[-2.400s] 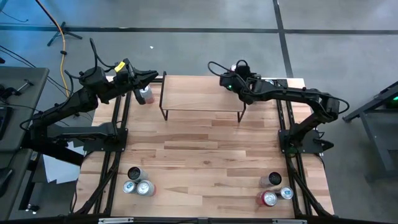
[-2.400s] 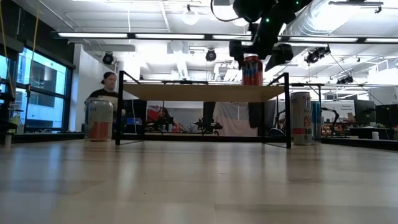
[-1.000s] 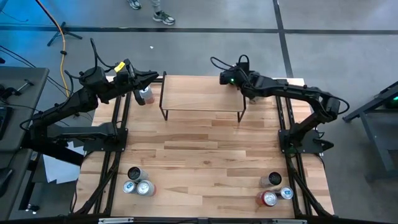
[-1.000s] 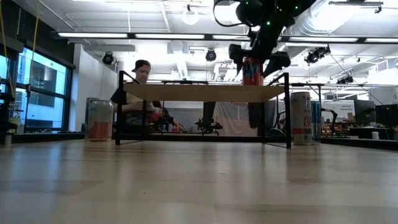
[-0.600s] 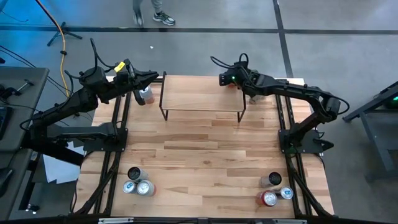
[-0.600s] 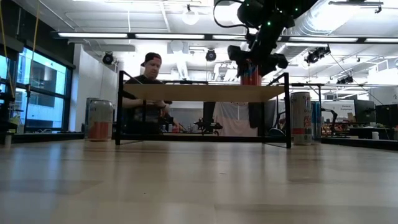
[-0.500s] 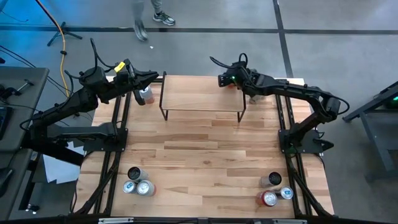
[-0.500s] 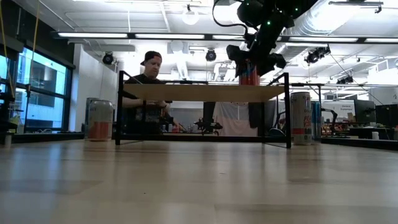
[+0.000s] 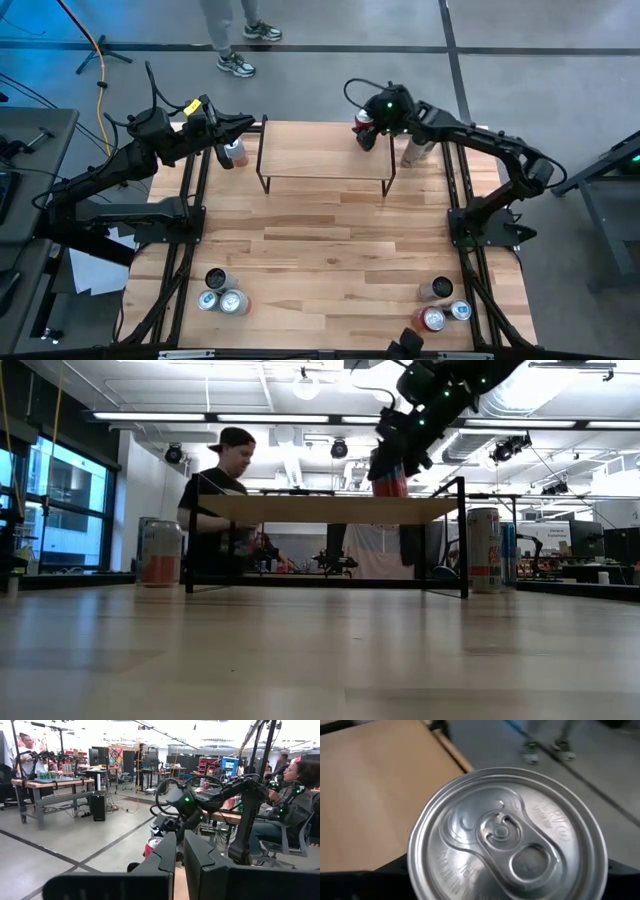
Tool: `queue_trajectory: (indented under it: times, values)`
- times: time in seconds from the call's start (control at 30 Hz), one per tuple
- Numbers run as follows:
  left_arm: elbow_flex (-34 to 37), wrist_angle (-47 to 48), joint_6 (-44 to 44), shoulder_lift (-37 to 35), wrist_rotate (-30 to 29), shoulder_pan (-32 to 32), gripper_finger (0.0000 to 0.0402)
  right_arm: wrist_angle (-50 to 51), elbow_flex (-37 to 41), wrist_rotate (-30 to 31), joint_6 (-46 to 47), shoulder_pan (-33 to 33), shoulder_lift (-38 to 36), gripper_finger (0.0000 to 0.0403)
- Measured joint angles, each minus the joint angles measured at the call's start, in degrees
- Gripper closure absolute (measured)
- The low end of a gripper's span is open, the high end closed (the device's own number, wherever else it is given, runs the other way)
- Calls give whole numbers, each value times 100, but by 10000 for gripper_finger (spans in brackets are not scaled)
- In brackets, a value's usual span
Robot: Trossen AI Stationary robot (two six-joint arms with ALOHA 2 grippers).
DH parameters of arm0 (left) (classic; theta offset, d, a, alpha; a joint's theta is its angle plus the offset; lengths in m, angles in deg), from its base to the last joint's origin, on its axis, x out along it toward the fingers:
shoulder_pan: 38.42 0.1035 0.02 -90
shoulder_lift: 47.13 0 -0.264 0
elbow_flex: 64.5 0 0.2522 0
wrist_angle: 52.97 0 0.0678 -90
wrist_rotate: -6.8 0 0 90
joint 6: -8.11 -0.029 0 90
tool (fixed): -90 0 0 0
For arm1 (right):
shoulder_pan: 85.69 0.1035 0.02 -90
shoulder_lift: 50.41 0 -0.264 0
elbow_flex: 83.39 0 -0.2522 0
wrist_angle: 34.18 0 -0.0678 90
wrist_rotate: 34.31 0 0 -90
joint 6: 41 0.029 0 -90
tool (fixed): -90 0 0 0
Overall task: Place canned beverage on shelf
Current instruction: Put the top red soda can on the shelf
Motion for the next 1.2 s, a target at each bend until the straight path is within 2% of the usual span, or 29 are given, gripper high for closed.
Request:
queue_trajectory:
  times: [0.13, 0.27, 0.53, 0.9, 1.2]
  values:
    - [0, -1, 100, 0, 0, -1, 401, 157, 35, -926, -270, -423, -155, 119]
    - [0, -2, 103, 0, 0, -2, 401, 108, 151, -1555, -407, -788, -271, 119]
    - [0, -7, 103, 2, -2, -1, 402, 30, 317, -2239, -919, -1109, -267, 117]
    - [0, -6, 153, 7, -2, -2, 402, 37, 317, -2322, -1369, -1072, -267, 99]
    - [0, -4, 334, 7, -2, -1, 402, -6, 304, -1983, -1358, -1072, -272, 84]
